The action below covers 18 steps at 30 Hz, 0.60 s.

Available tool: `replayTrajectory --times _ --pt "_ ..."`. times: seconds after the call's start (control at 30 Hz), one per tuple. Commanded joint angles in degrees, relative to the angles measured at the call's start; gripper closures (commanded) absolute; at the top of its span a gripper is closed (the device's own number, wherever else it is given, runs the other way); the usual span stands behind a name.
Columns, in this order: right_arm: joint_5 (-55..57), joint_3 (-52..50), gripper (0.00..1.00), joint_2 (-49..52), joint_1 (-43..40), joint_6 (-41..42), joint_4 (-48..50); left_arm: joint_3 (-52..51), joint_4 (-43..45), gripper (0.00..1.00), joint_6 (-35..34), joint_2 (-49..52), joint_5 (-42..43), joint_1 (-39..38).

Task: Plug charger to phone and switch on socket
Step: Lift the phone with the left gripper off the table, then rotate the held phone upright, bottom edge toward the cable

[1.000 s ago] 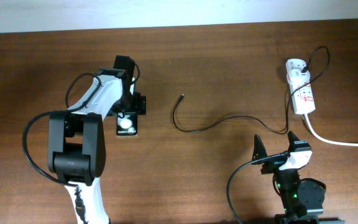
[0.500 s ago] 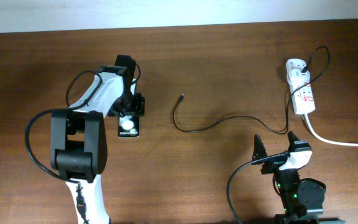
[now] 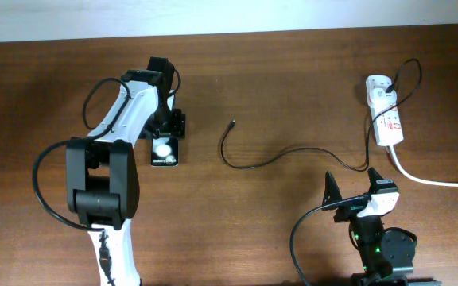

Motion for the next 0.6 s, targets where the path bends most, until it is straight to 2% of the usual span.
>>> replayTrajectory --times 0.0,0.37,0.57 --pt "-0.3 -0.3 0.01 -0.5 -0.3 0.4 -0.2 1.6 -0.4 0.38 0.7 0.0 0.3 -0.1" --pt "-0.3 -0.3 0.01 -0.5 -0.3 0.4 -0.2 15.3 -11.1 0.39 0.7 0.0 1.9 -0.1" --pt "-0.3 -0.3 0.01 -0.5 -0.3 0.4 -0.3 16.3 -11.5 0.39 0.7 0.0 6.6 -0.1"
